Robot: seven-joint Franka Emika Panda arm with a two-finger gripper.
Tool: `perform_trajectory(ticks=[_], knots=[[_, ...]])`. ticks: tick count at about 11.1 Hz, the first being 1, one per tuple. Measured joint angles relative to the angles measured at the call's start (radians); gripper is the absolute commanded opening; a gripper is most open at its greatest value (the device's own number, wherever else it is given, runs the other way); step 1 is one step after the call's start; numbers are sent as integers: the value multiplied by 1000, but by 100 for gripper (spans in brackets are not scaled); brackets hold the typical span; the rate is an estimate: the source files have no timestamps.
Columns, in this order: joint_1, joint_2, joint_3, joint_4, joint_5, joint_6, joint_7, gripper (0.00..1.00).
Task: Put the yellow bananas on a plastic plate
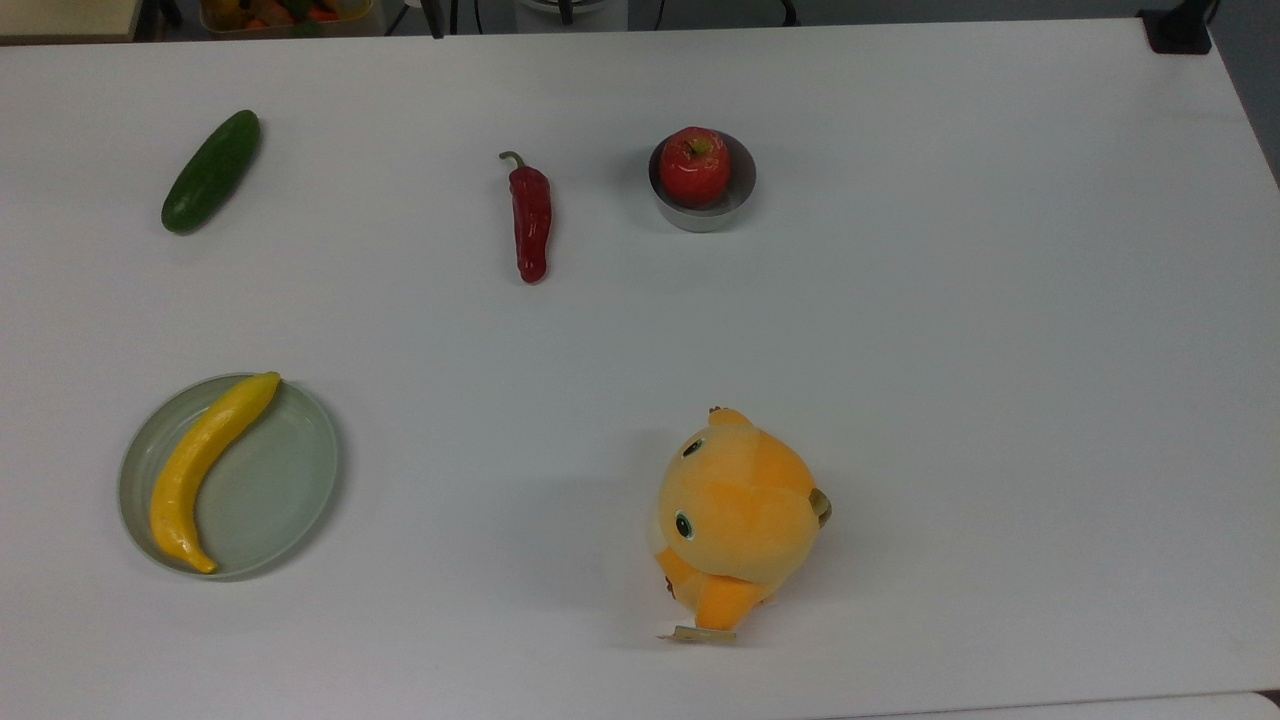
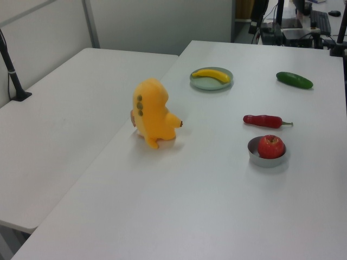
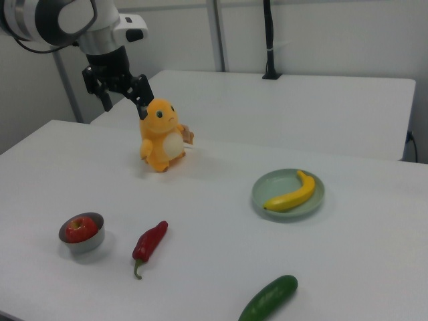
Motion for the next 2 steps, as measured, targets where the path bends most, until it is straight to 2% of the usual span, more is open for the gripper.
perform_trajectory(ticks=[2], knots=[[-1,0,0,-1,0,0,-29,100]])
